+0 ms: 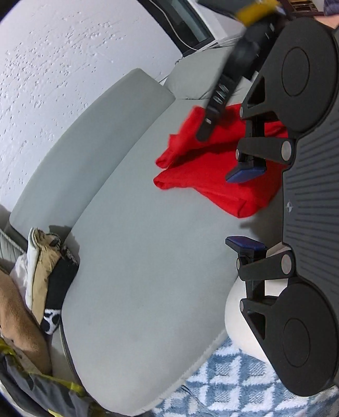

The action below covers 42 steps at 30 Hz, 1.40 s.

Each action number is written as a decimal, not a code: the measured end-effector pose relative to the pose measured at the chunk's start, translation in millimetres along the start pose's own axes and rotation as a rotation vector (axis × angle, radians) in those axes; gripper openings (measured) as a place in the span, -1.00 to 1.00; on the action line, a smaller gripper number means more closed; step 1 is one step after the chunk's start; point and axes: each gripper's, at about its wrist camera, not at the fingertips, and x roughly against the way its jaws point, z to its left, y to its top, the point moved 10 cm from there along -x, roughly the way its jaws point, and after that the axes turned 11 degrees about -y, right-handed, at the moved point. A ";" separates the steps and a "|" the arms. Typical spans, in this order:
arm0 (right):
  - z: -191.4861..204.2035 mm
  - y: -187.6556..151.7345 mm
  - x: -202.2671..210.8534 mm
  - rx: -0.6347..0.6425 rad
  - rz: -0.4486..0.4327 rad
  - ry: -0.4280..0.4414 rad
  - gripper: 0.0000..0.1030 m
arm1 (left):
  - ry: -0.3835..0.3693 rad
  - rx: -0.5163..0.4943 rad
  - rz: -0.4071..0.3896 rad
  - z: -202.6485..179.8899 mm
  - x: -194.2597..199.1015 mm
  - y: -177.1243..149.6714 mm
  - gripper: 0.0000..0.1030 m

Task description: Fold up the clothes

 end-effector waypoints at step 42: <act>-120.0 -72.8 44.7 -0.036 0.142 0.060 -0.02 | -0.019 -0.269 0.194 -98.4 -85.1 -51.7 -0.02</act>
